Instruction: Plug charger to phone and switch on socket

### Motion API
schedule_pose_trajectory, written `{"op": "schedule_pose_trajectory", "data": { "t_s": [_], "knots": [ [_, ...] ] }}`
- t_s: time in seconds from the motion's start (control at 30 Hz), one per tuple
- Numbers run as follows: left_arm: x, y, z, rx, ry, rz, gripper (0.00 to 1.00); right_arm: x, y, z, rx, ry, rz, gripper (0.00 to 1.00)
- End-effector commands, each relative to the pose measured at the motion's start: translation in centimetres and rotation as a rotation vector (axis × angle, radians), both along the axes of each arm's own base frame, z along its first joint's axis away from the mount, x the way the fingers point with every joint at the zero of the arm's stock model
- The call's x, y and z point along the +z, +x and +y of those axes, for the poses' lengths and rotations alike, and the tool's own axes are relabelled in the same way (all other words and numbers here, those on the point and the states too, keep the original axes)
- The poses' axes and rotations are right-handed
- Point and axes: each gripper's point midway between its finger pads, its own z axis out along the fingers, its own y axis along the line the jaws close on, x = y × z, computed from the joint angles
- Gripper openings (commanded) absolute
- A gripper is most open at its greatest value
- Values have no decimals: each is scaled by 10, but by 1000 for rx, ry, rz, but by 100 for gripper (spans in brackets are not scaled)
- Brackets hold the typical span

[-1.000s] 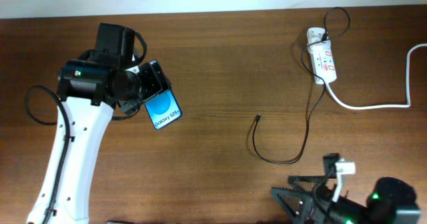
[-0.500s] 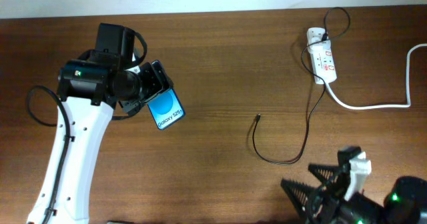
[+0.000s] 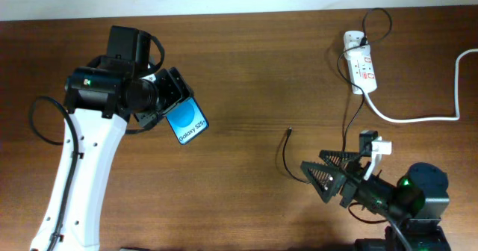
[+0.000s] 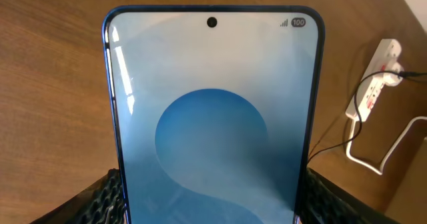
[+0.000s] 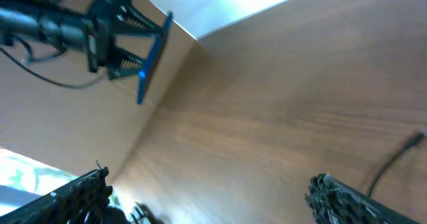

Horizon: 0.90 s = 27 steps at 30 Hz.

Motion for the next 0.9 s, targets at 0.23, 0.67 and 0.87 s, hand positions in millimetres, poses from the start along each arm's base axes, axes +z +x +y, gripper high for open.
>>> {"op": "schedule_pose_trajectory", "data": {
  "t_s": [0.23,0.67,0.87],
  "knots": [
    [8,7,-1,36,-24,-30,31,11,11,33,46,109,91,98],
    [8,8,-1,37,-25,-35,31,-7,58,148,145,24,-128,99],
    [9,8,-2,40,-27,-38,31,-3,71,190,97,132,-215,89]
  ]
}}
